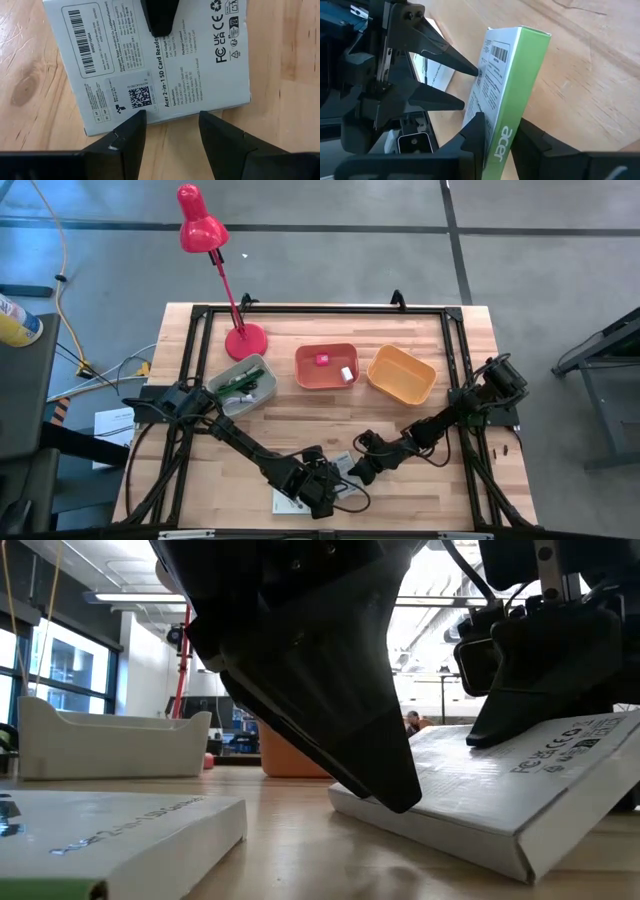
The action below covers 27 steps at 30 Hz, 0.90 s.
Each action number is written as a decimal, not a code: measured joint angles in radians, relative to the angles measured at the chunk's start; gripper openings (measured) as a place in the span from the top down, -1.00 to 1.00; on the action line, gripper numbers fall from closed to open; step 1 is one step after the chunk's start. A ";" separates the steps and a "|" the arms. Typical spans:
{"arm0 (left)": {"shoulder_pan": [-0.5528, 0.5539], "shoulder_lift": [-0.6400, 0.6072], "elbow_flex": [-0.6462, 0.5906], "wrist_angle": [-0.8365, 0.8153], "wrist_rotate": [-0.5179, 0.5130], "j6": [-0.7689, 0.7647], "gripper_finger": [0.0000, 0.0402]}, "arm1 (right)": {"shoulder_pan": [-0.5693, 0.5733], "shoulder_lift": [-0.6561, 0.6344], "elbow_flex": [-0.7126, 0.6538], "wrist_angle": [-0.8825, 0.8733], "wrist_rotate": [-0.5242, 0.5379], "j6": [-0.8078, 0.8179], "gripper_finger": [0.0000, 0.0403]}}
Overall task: Pick and place items into bin
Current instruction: Put the right white box into the yellow bin
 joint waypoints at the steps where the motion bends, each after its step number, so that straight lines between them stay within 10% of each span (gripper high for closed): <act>1: 0.000 0.000 0.000 0.000 -0.003 0.001 0.14 | 0.000 0.000 0.000 -0.001 0.000 0.000 0.65; 27: 0.000 -0.047 0.180 -0.475 -0.096 0.108 0.14 | 0.000 -0.005 0.001 0.007 0.007 -0.007 0.70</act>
